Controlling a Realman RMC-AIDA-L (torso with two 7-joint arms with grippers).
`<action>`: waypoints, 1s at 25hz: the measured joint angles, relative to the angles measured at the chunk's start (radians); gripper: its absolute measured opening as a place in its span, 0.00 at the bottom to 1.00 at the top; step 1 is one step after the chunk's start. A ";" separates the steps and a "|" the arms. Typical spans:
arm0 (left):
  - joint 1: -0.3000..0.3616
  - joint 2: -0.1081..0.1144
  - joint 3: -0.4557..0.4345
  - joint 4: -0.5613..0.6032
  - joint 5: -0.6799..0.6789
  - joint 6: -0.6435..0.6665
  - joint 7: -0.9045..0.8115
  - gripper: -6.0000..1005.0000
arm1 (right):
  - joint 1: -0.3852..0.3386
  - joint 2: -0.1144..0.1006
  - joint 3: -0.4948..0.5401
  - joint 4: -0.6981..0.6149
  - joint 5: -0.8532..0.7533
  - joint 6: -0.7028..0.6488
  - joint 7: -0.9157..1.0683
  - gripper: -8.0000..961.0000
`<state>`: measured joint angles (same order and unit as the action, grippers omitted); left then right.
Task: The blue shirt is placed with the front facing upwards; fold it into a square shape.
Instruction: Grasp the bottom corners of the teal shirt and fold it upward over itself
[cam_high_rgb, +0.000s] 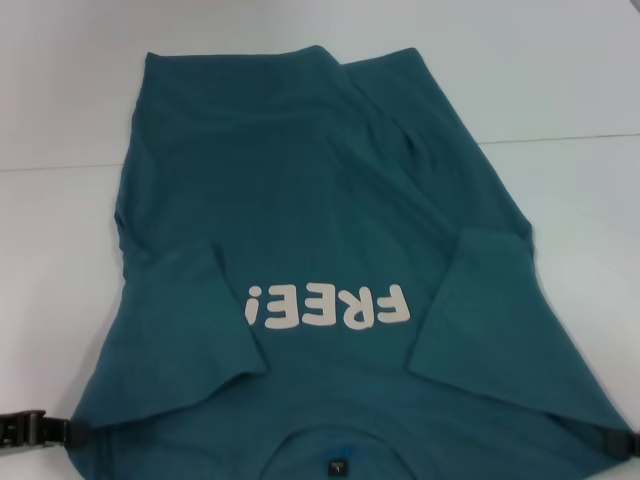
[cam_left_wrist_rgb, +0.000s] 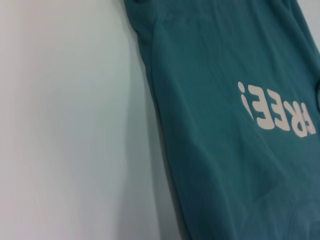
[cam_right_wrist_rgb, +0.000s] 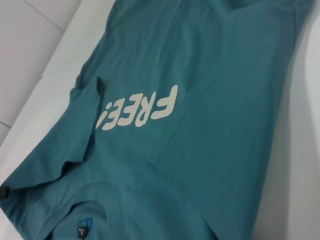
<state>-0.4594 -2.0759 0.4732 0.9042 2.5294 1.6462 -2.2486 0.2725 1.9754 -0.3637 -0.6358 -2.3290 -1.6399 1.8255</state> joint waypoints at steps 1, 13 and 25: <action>0.004 -0.002 -0.011 0.000 0.000 0.007 0.000 0.00 | -0.011 -0.001 0.004 -0.001 0.000 -0.009 -0.008 0.05; 0.038 -0.006 -0.105 -0.006 -0.027 0.040 0.013 0.00 | -0.130 0.013 0.118 -0.002 -0.002 -0.061 -0.177 0.05; 0.039 -0.006 -0.102 -0.013 -0.026 0.078 0.037 0.00 | -0.203 0.017 0.176 -0.009 -0.007 -0.113 -0.240 0.05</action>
<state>-0.4205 -2.0815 0.3715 0.8912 2.5035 1.7244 -2.2113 0.0692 1.9929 -0.1880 -0.6446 -2.3363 -1.7533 1.5853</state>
